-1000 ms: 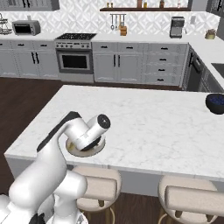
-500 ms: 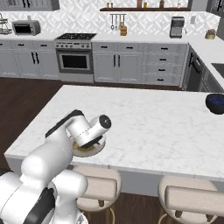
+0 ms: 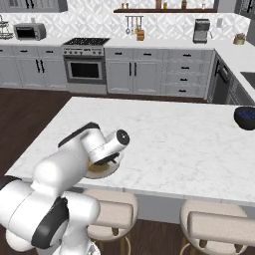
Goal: Start the toaster. Once the lever pops up, take the bread to the plate on the dining counter.
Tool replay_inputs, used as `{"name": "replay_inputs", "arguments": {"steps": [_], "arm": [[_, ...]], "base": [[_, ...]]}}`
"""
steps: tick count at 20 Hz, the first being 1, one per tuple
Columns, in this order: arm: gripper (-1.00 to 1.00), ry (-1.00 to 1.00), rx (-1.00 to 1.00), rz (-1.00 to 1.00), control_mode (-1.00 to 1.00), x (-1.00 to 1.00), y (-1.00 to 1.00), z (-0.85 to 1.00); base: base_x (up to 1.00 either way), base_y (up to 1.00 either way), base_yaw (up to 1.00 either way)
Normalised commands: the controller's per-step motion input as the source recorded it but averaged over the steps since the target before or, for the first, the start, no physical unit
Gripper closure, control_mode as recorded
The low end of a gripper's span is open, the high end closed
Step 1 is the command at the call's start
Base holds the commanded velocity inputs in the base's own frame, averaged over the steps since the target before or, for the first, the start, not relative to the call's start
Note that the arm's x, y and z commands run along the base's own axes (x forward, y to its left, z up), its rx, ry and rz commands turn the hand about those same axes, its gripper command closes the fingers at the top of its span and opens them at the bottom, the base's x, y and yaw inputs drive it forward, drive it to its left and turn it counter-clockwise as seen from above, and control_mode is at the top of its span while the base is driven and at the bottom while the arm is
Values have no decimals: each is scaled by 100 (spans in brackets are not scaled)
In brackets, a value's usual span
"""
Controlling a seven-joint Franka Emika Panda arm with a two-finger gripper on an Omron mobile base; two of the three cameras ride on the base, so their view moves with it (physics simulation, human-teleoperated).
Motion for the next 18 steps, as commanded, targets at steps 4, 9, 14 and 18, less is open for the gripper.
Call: {"name": "replay_inputs", "arguments": {"steps": [4,9,14,18], "arm": [[100,0,0,0,-100,16,0,-21],[-100,0,0,0,-100,1,0,-3],[-100,-2,0,-1,-100,0,-9,0],[-100,-1,-3,-8,-100,0,-31,6]], "base": [[0,0,0],[0,0,0],[0,0,0],[0,0,0]]}}
